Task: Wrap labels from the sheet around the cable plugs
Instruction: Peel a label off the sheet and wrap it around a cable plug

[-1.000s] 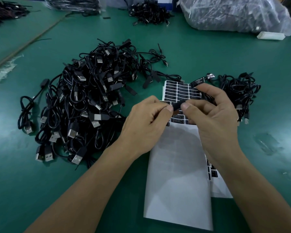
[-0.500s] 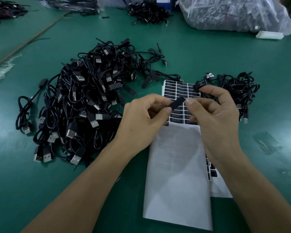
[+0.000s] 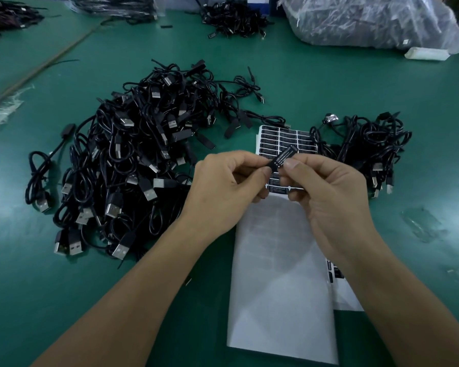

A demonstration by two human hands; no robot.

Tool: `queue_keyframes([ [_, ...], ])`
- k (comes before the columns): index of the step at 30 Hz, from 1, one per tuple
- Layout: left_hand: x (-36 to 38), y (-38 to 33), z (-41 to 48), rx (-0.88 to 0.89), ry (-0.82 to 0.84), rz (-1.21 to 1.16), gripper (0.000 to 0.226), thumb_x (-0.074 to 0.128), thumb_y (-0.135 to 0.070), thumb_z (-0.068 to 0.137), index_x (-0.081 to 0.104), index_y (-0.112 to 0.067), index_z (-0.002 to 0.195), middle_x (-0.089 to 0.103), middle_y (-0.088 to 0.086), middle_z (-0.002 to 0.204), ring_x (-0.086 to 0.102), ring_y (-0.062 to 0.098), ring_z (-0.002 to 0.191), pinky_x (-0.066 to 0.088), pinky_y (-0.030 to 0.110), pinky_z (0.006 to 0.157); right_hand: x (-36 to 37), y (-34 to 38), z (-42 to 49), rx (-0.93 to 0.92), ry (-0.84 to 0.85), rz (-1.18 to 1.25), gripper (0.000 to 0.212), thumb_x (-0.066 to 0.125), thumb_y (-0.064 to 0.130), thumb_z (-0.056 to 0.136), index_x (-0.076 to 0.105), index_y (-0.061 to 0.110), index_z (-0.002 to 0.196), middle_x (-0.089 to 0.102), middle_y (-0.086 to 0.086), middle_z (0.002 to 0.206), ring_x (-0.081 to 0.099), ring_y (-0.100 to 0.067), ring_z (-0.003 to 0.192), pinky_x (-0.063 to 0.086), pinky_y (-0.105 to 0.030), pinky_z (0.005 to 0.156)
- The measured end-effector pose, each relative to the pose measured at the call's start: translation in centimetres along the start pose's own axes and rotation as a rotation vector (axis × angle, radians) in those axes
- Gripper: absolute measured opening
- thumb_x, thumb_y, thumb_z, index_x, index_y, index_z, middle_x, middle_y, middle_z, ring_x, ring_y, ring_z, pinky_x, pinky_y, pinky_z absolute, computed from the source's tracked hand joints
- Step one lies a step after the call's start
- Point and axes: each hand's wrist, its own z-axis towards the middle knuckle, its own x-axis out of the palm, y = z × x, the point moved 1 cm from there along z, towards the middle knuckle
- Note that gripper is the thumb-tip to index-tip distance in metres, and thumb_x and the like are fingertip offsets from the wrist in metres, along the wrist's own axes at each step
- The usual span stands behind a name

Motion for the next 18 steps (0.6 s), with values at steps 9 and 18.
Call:
queue_keyframes([
  [9,-0.05,-0.4,-0.04,-0.044,0.052,-0.075,0.026,0.077,0.001,0.084,0.074,-0.009,0.108,0.076,0.008,0.075,0.073,0.02,0.067,0.059,0.028,0.065,0.05,-0.03,0.13,0.025,0.011,0.044,0.024,0.069,0.006,0.09,0.079,0.021,0.074,0.072,0.0,0.074,0.063,-0.009,0.069,0.048,-0.019,0.059],
  [18,-0.01,-0.81,-0.19,-0.054,0.016,-0.087,0.014,0.076,-0.002,0.086,0.076,-0.013,0.095,0.076,0.005,0.073,0.075,0.02,0.067,0.059,0.027,0.063,0.27,-0.33,0.01,0.062,-0.011,-0.008,0.02,0.072,0.012,0.089,0.08,0.023,0.074,0.069,0.0,0.071,0.053,-0.007,0.064,0.043,-0.018,0.054],
])
